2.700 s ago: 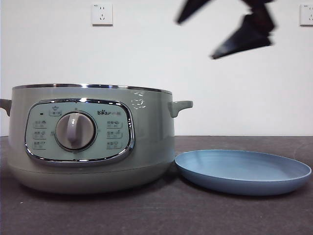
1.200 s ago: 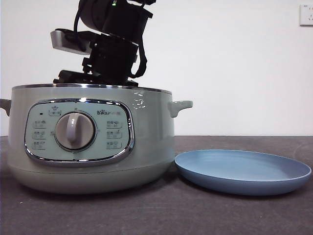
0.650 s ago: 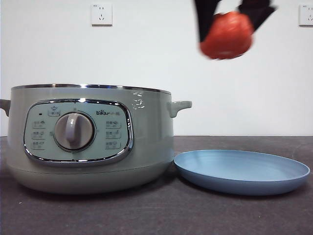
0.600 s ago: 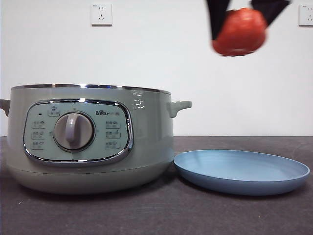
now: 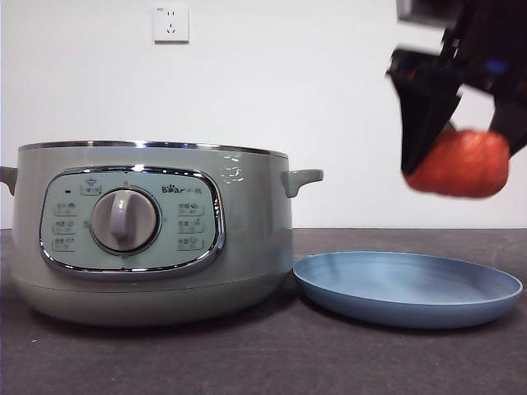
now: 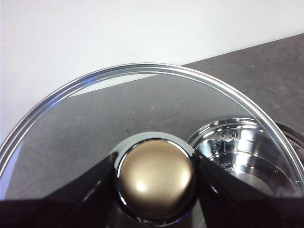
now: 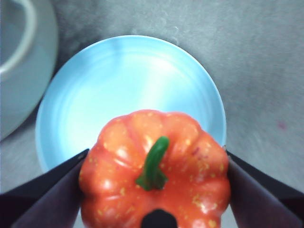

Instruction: Take the pumpkin out from the steamer,put the pumpkin in the blue plate,close the lid

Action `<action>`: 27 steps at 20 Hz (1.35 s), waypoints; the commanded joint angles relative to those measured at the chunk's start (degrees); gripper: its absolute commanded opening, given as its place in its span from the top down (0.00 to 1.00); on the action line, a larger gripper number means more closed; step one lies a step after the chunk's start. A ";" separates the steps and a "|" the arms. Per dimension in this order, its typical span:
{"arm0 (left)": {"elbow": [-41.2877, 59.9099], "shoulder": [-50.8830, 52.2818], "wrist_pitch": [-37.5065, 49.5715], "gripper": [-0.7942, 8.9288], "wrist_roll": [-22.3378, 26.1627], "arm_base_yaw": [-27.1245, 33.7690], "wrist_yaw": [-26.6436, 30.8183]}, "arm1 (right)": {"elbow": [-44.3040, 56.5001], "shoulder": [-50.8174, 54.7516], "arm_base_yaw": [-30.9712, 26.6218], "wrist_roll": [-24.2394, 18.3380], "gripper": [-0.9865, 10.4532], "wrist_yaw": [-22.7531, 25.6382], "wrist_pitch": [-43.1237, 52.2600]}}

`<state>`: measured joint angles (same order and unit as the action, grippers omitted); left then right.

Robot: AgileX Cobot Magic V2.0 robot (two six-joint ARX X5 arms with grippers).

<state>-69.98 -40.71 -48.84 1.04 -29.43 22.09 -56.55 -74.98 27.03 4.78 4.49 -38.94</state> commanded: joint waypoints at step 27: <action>-0.79 -14.19 8.72 0.93 0.09 -0.13 -8.70 | 0.57 -10.45 0.20 0.37 0.39 -4.39 7.43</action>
<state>-69.98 -55.59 -42.76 1.04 -29.43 13.56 -56.45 -85.65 27.05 4.54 0.10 -31.57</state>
